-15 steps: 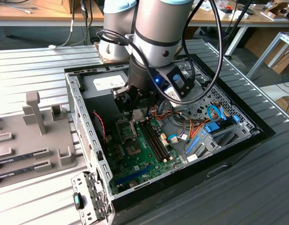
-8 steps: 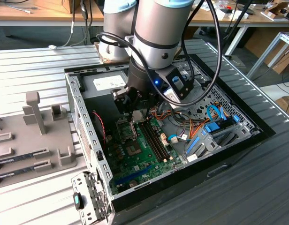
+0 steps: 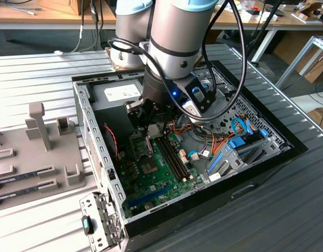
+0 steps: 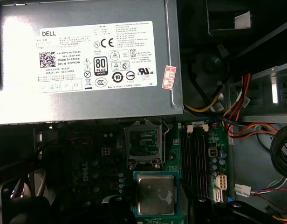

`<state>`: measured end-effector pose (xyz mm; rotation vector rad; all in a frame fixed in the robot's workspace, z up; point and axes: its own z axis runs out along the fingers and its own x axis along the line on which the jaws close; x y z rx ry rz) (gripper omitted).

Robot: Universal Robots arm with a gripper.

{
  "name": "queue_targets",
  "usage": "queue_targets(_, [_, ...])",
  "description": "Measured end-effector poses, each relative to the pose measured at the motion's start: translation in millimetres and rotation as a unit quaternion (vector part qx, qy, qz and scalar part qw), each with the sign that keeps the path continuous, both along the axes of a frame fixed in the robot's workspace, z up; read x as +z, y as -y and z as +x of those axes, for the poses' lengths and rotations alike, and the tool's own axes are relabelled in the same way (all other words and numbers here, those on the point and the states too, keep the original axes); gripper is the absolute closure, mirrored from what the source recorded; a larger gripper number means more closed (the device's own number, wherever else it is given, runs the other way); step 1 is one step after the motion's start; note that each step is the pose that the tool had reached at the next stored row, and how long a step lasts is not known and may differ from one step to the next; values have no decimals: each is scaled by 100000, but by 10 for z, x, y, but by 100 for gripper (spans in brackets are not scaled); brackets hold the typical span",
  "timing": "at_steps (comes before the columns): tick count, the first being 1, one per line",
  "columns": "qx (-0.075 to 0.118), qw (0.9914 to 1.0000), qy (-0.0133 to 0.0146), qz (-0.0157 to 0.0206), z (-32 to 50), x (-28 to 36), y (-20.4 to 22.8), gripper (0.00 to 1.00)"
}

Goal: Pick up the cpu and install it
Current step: 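Place the cpu into insertion slot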

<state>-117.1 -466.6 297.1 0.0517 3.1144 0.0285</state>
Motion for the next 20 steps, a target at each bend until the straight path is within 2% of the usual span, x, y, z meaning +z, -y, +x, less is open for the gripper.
queue_targets(20, [1, 100000, 3, 0, 0, -125, 6, 53])
